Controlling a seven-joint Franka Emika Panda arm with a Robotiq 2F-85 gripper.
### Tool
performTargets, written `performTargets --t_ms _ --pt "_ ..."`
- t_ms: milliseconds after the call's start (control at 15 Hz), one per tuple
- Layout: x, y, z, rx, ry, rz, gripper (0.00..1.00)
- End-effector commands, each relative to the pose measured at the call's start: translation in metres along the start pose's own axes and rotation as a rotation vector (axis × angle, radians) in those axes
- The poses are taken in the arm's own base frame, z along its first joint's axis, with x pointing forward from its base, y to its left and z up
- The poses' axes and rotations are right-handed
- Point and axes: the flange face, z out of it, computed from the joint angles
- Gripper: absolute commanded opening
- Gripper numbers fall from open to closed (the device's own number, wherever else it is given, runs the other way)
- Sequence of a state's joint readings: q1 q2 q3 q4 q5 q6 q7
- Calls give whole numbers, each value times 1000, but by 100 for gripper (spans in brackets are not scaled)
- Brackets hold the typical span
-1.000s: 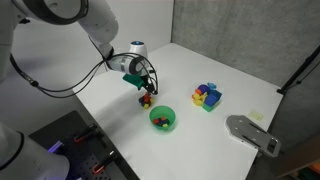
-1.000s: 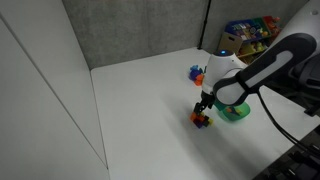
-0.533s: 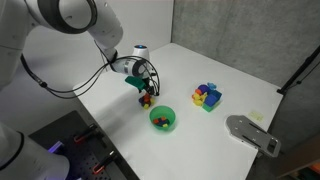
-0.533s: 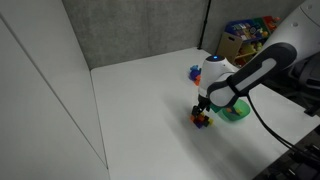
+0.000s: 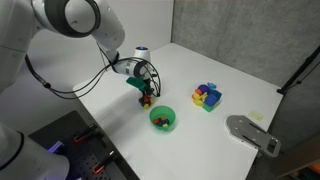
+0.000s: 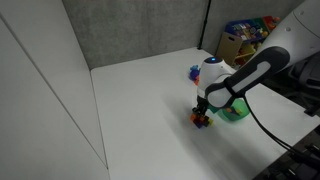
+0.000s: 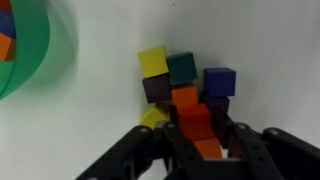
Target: Put the orange cube in the green bowl
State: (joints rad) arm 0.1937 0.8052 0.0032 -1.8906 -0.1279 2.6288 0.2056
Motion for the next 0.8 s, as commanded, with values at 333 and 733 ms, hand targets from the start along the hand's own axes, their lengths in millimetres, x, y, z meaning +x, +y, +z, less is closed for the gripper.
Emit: performTargets --t_ms 333,733 --pt "10 -1 -40 16 -6 31 11" --pt "11 29 -81 -21 -7 90 11"
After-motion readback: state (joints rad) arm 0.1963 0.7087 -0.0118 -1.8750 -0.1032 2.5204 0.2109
